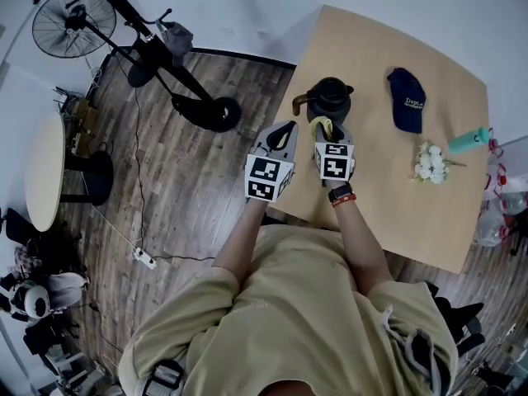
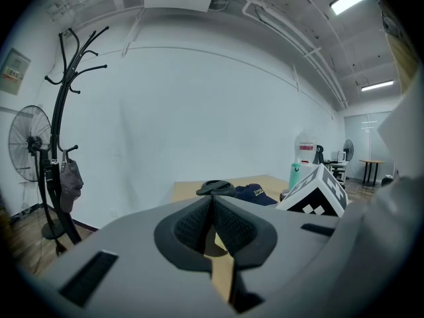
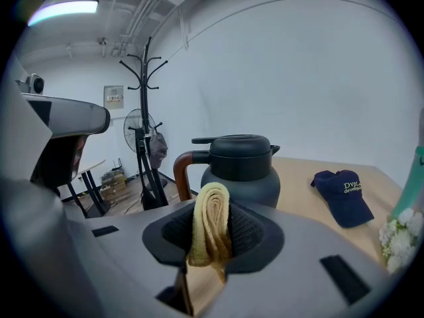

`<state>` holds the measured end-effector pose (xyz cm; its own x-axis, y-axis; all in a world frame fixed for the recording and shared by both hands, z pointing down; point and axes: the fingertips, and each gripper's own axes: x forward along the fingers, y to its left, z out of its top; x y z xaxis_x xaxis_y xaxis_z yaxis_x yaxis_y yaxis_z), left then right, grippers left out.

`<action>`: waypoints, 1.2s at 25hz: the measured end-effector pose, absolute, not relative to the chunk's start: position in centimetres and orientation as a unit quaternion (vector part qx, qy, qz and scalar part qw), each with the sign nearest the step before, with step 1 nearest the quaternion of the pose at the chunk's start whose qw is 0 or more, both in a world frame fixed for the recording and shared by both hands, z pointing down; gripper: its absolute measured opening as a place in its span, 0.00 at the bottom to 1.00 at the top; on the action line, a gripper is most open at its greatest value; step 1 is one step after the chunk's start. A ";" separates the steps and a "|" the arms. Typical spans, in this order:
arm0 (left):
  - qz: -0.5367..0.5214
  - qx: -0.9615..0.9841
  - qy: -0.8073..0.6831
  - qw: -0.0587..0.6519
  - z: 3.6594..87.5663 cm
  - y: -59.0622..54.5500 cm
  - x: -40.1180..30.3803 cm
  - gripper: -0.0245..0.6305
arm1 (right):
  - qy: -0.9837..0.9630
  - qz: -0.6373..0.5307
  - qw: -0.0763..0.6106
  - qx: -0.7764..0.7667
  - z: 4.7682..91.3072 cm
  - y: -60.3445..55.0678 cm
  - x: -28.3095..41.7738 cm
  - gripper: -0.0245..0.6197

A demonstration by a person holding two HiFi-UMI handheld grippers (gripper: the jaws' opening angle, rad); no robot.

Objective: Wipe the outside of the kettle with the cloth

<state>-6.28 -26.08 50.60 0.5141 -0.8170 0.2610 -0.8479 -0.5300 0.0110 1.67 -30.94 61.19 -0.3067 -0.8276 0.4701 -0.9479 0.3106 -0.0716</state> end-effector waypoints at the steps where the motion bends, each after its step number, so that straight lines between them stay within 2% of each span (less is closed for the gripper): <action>1: 0.114 0.867 -0.480 0.068 50.6 -26.0 -6.1 0.07 | -0.790 0.172 0.175 0.562 61.2 -30.8 2.0 0.22; 30: 0.144 0.873 -0.461 0.071 52.4 -26.4 0.7 0.07 | -0.761 0.161 0.185 0.601 61.9 -33.7 12.5 0.23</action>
